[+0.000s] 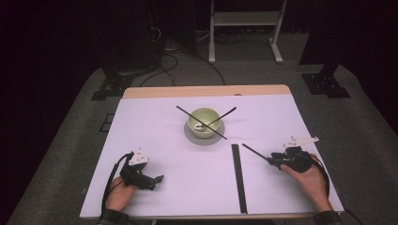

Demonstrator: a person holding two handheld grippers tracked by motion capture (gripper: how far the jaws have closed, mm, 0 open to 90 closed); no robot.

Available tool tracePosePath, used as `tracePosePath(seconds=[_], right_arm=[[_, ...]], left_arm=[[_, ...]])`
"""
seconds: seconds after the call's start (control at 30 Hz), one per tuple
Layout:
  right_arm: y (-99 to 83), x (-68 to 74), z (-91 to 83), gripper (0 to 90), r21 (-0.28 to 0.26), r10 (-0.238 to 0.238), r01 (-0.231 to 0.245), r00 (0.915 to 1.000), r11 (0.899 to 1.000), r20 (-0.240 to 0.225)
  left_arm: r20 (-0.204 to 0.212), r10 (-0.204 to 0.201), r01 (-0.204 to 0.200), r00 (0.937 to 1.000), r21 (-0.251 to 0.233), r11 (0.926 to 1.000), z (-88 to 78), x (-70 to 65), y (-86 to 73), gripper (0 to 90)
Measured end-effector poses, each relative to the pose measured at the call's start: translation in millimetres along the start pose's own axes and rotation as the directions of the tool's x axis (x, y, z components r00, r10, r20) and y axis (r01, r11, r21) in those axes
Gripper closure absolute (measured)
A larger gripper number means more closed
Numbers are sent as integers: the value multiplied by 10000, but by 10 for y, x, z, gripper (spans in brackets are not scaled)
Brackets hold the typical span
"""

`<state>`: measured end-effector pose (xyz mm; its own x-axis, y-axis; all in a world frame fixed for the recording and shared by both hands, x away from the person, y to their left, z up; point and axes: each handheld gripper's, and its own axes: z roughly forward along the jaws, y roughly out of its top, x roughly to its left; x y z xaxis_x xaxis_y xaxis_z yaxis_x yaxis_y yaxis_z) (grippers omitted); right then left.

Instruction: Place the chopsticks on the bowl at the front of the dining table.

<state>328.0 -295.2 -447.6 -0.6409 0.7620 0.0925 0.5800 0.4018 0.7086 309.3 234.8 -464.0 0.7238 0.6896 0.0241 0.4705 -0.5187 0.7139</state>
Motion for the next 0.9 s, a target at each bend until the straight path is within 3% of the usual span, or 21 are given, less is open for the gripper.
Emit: tracePosePath(seconds=[0.9], right_arm=[[1,-12,72,845,324,-71,73,10000,9994,-71]], left_arm=[[0,3,-3,10000,-2,10000,0,-1,0,0]])
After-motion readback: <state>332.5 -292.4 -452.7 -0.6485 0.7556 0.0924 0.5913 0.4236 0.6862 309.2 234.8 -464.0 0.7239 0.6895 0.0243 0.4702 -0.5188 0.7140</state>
